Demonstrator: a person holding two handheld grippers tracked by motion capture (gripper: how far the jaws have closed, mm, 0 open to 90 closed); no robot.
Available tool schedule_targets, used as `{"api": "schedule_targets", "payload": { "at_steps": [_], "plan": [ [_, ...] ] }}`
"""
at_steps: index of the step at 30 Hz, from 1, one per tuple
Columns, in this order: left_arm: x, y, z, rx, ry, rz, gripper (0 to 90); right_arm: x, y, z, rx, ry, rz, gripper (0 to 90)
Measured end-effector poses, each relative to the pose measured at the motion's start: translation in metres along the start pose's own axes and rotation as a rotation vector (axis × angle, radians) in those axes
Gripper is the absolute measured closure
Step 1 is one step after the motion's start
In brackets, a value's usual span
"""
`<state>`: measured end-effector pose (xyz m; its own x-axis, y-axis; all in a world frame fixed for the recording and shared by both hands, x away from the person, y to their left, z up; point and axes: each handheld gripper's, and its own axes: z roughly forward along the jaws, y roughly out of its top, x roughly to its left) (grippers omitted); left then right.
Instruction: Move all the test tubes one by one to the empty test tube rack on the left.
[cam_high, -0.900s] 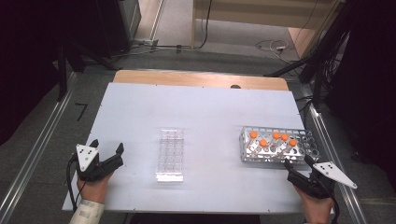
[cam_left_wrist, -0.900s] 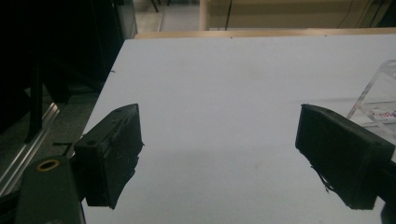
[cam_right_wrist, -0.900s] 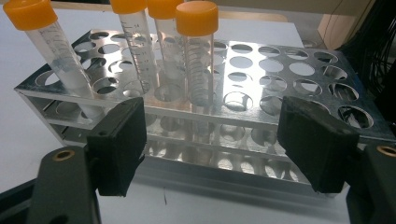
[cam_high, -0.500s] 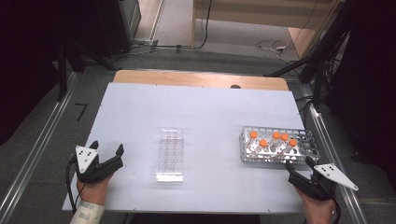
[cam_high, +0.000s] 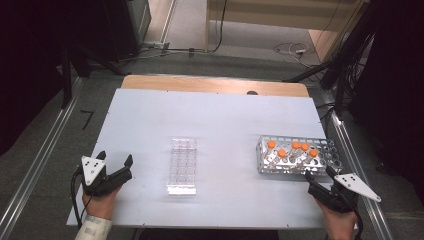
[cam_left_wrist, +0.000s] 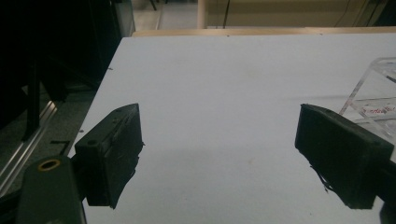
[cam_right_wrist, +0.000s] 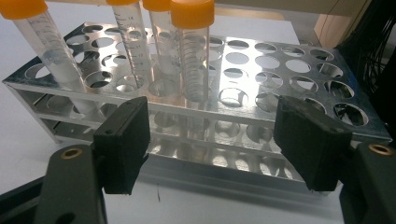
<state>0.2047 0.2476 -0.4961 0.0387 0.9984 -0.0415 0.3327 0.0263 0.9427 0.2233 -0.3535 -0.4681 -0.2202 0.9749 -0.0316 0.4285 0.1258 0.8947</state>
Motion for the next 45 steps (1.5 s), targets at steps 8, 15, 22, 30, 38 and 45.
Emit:
{"api": "schedule_targets", "payload": {
  "at_steps": [8,15,22,30,38,45],
  "plan": [
    [0.000,0.000,0.001,0.000,0.000,0.000,15.2,-0.001,0.004,0.004,-0.005,-0.007,-0.003,31.6],
    [-0.002,-0.001,0.001,0.002,-0.002,0.007,15.2,0.000,0.013,0.013,-0.032,0.028,-0.013,50.2],
    [-0.001,-0.001,0.001,0.003,0.000,0.006,15.2,0.001,0.015,0.021,-0.032,0.040,-0.008,58.6],
    [-0.001,-0.001,0.001,0.003,-0.002,0.007,15.3,0.002,0.016,0.027,-0.024,0.050,-0.021,63.2],
    [-0.001,-0.001,0.001,0.004,-0.001,0.005,15.3,0.003,0.017,0.030,-0.019,0.045,-0.029,71.0],
    [-0.001,-0.001,0.001,0.004,-0.002,0.005,15.3,0.000,0.024,0.022,-0.061,0.053,-0.011,71.1]
  ]
}}
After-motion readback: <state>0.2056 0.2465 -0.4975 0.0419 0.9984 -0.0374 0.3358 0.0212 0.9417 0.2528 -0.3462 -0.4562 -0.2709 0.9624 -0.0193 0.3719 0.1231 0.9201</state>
